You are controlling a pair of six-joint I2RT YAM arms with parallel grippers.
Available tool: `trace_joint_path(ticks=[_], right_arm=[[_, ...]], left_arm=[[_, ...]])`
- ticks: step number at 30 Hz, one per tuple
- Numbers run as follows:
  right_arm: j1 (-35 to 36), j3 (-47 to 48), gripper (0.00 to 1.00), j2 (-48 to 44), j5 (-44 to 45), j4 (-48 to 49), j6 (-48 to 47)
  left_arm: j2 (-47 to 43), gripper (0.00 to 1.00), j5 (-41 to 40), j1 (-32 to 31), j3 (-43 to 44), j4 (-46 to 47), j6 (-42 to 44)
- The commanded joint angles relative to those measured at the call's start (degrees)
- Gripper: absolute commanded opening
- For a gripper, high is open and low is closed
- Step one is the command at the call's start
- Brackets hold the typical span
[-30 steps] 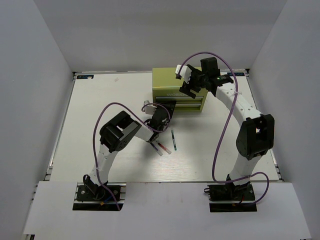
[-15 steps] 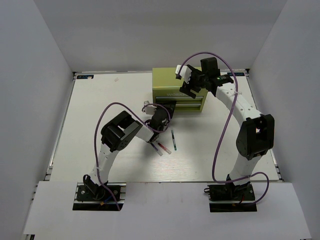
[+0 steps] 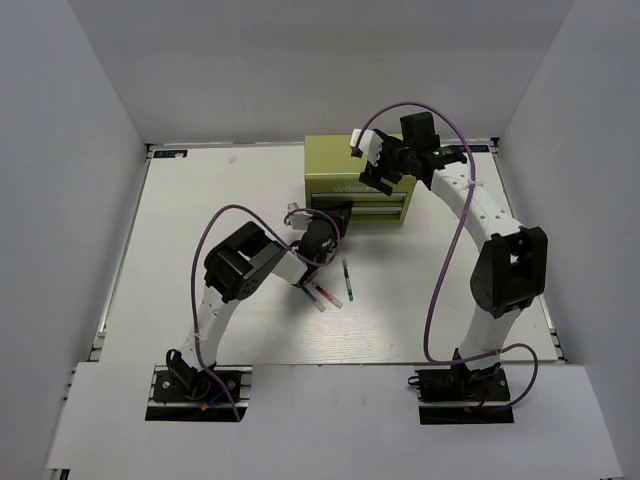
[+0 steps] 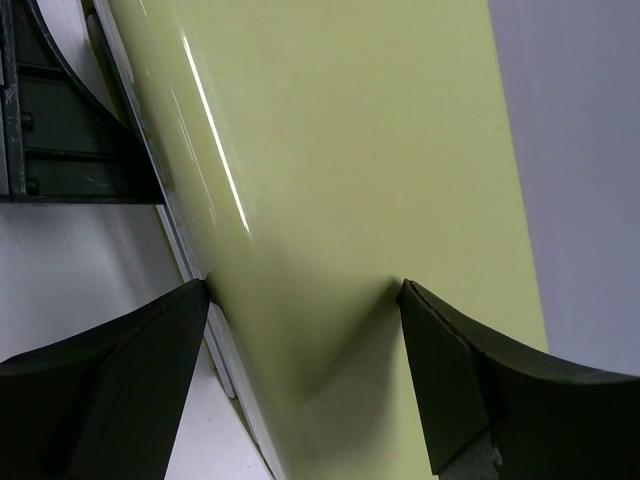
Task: Sort the stationery into containers
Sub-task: Open the drawer in the storage box.
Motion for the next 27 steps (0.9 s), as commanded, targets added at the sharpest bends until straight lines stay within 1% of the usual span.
trace_joint_path(ticks=[1, 3, 6, 10, 20, 24, 27], right_arm=[[-0.35, 2.18, 0.8, 2.95, 0.71, -6.31, 1.19], [-0.26, 2.97, 0.8, 3.48, 0.8, -7.27, 1.36], [-0.17, 3.5, 0.79, 4.18, 1.32, -7.81, 1.54], [-0.17, 4.29, 0.79, 4.97, 2.55, -8.33, 1.98], [-0.08, 6.75, 0.79, 7.52, 6.07, -9.56, 3.56], [-0.17, 7.37, 0.79, 8.14, 6.51, -9.3, 4.0], [-0.17, 7.98, 0.79, 8.67, 6.95, -9.57, 4.53]], left_arm=[[0.43, 0.05, -1.54, 3.06, -0.91, 0.08, 1.63], [-0.09, 0.02, -1.02, 2.53, -1.61, 0.69, 1.63], [-0.71, 0.0, -1.01, 2.53, -3.9, 1.84, 1.63], [-1.85, 0.0, -1.01, 2.0, -6.09, 2.98, 1.63], [-4.13, 0.0, 1.98, 1.47, -8.38, 4.74, 1.63], [-5.28, 0.0, 6.44, 1.47, -9.0, 5.44, 4.79], [-7.56, 0.0, 8.3, 0.95, -11.81, 6.75, 5.94]])
